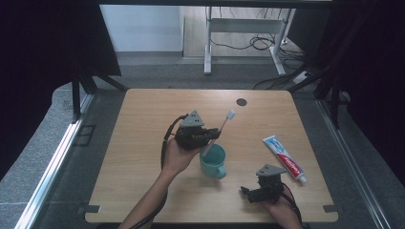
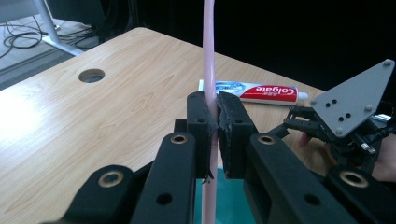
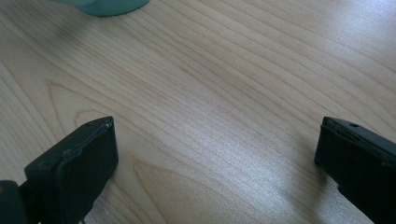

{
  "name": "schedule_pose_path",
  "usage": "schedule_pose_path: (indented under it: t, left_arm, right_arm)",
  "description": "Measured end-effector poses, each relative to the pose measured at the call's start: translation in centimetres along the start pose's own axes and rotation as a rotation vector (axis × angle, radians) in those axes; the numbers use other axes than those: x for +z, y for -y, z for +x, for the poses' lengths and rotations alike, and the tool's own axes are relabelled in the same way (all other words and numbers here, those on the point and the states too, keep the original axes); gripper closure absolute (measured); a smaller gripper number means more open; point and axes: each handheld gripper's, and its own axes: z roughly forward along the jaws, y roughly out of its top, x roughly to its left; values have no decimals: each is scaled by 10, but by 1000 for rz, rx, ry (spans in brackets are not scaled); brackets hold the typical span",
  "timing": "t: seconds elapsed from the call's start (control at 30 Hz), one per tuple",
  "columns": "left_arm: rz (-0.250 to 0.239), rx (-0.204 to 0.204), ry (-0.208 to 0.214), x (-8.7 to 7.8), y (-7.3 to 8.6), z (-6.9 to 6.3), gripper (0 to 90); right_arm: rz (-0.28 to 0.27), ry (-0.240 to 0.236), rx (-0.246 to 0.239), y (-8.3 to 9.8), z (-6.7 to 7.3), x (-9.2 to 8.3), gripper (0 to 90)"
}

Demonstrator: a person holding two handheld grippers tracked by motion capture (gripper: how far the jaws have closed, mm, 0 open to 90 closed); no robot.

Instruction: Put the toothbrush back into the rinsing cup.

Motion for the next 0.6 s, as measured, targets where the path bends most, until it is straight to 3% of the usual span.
schedule_pose_path:
  t: [0.6]
  left_arm:
    - [6, -14, 10, 18, 22, -5, 843]
  right_arm:
    - [-1, -4, -2, 0, 0, 0, 0]
